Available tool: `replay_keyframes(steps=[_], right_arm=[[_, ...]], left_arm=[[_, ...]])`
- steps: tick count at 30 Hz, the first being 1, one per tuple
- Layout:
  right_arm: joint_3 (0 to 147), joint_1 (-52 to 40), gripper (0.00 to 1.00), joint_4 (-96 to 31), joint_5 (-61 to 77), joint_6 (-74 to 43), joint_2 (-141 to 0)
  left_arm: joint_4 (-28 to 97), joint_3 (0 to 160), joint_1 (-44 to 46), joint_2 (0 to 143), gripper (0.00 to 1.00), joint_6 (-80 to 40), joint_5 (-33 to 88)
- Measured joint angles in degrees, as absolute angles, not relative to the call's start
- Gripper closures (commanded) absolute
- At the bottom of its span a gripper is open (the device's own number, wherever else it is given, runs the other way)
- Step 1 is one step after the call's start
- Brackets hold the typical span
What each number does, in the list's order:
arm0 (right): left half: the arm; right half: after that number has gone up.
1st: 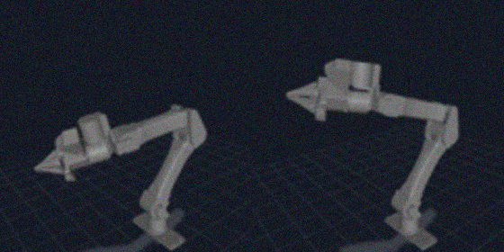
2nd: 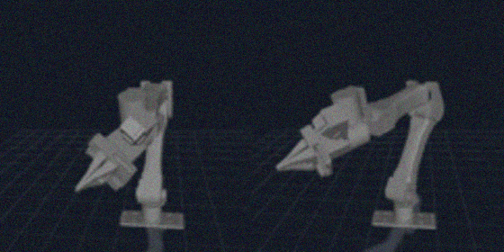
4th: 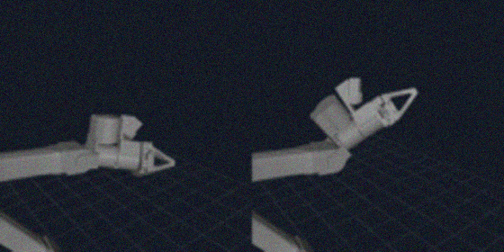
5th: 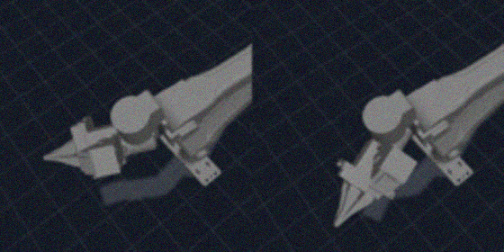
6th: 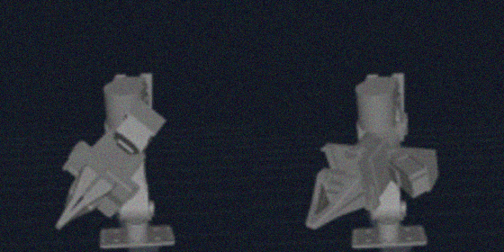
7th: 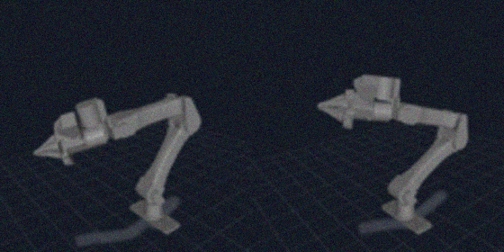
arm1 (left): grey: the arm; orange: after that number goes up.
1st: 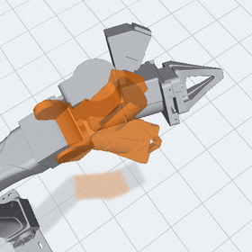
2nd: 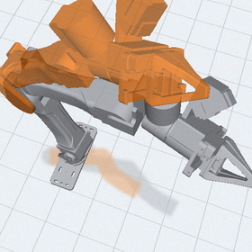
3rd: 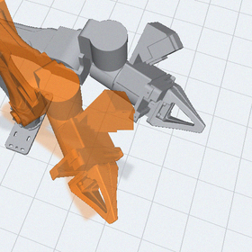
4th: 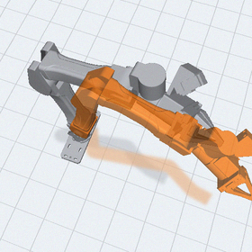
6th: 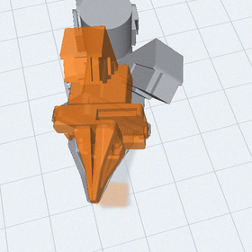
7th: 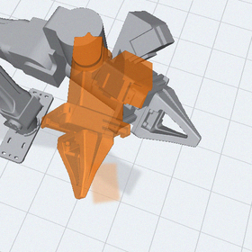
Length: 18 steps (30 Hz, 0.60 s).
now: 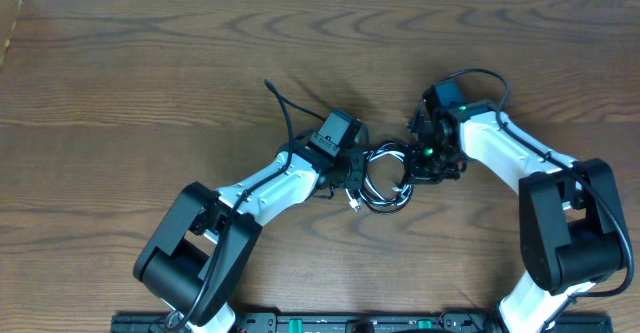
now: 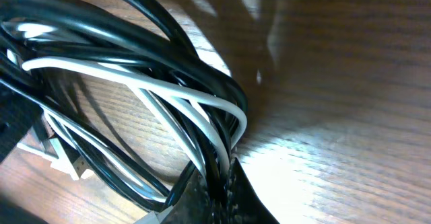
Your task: Untangle cables
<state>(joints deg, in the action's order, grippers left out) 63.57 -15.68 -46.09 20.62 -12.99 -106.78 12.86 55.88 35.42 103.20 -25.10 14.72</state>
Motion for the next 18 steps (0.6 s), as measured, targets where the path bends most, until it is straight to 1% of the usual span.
replay_keyframes(steps=[5,10,13,18], right_arm=[[63.6,-11.1,0.99,-50.7,25.1,-6.8,-106.2],[63.6,-6.0,0.99,-55.0,32.3,2.8,-100.6],[63.6,-5.2,0.99,-56.2,36.8,7.3,-97.4],[63.6,-5.4,0.99,-56.0,42.5,10.4,-96.6]], left_arm=[[13.0,55.9,35.4,103.2,0.77,-26.3,12.9],[13.0,55.9,35.4,103.2,0.77,-27.0,12.5],[12.9,55.9,35.4,103.2,0.77,-27.0,12.5],[12.7,55.9,35.4,103.2,0.76,-27.1,12.5]])
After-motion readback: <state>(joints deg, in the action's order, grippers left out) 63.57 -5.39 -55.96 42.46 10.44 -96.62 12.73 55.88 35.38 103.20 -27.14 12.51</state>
